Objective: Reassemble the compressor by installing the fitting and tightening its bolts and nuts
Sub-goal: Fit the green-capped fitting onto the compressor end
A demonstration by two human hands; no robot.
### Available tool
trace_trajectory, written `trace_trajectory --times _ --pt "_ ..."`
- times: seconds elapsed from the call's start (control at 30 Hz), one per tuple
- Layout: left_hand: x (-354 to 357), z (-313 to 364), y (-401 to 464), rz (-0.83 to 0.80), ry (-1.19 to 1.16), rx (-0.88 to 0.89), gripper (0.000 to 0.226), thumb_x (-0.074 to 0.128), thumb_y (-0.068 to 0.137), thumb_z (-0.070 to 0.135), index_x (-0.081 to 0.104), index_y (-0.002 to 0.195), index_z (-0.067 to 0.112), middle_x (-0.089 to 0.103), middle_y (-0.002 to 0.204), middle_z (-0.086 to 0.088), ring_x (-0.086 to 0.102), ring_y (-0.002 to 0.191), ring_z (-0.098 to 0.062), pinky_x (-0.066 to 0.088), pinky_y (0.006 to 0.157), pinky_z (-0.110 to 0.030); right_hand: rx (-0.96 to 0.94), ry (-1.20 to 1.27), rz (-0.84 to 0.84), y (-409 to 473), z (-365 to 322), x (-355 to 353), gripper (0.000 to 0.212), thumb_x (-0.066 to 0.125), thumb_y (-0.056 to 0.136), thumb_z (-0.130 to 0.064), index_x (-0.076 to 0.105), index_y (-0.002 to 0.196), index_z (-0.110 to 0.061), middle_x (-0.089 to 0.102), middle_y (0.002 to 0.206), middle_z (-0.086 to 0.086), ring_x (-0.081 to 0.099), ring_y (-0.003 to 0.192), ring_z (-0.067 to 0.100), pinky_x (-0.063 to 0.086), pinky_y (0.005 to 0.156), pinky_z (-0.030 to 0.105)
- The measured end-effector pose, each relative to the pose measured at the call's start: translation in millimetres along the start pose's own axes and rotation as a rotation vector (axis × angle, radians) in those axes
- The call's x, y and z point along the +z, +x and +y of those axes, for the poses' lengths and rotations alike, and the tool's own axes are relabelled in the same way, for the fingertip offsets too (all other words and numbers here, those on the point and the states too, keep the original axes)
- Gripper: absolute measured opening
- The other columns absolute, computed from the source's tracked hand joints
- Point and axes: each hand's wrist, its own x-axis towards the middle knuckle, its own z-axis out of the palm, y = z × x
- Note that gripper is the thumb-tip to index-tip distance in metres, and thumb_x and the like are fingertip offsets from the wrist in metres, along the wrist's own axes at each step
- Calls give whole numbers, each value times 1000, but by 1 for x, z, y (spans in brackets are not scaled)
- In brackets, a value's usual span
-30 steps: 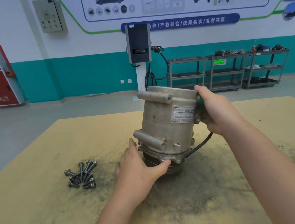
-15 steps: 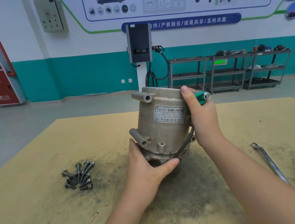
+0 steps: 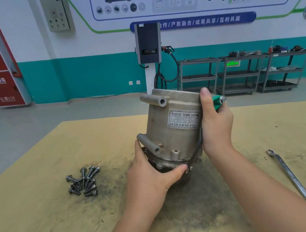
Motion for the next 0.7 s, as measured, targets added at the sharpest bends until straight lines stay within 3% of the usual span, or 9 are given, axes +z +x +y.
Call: trace_trajectory --times 0.1,0.2,0.3,0.4,0.47,0.53,0.57,0.63,0.7 --pt "1 2 -1 4 31 -9 109 72 41 71 28 136 41 64 114 18 58 112 -18 50 93 -42 -16 -2 94 -2 4 2 28 62 92 -39 57 70 -23 59 61 -16 54 57 -8 44 60 16" --pt "-3 1 4 -77 93 -43 134 68 39 75 4 151 40 51 141 15 38 139 -28 39 109 -47 -73 -36 174 -2 4 2 34 60 94 -36 51 64 -22 51 60 -14 47 50 -9 39 55 12" --pt "-18 -8 11 -187 61 -51 144 70 41 80 -13 152 41 32 151 28 20 148 -17 24 119 -47 -66 -18 184 3 1 -1 33 58 95 -37 54 66 -22 53 62 -11 48 51 -9 41 55 13" --pt "-34 -21 18 -243 -84 -23 128 73 49 75 5 153 43 41 142 34 31 136 11 25 109 -21 -27 35 196 7 -2 -5 30 54 95 -40 57 70 -23 56 64 -12 53 55 -6 45 57 17" --pt "-37 -24 20 -256 -178 -6 110 65 55 69 22 151 39 44 143 27 36 122 26 28 97 -7 -11 74 225 8 -3 -7 28 53 93 -41 57 69 -26 56 61 -17 53 58 -4 44 61 20" --pt "-34 -22 18 -296 -195 14 100 51 61 78 26 149 36 38 146 25 33 106 39 28 86 7 8 83 235 8 -2 -7 27 52 86 -45 58 69 -25 56 60 -18 53 59 -3 44 62 22" --pt "-31 -21 17 -319 -195 36 103 46 61 86 24 149 36 35 144 30 30 102 42 26 81 10 21 78 234 6 0 -6 28 51 83 -47 59 70 -24 56 62 -16 53 60 -2 44 63 23" --pt "-25 -18 14 -380 -206 64 112 57 50 92 22 143 41 43 131 43 36 110 36 30 84 8 32 79 202 1 4 -4 33 50 82 -48 64 77 -18 60 70 -10 56 67 2 46 66 26" --pt "-16 -18 12 -385 -184 24 113 77 38 81 28 134 49 57 121 38 50 115 18 41 96 -7 15 78 145 -5 9 -3 40 49 84 -45 70 94 -12 66 84 -3 61 78 6 51 71 26"
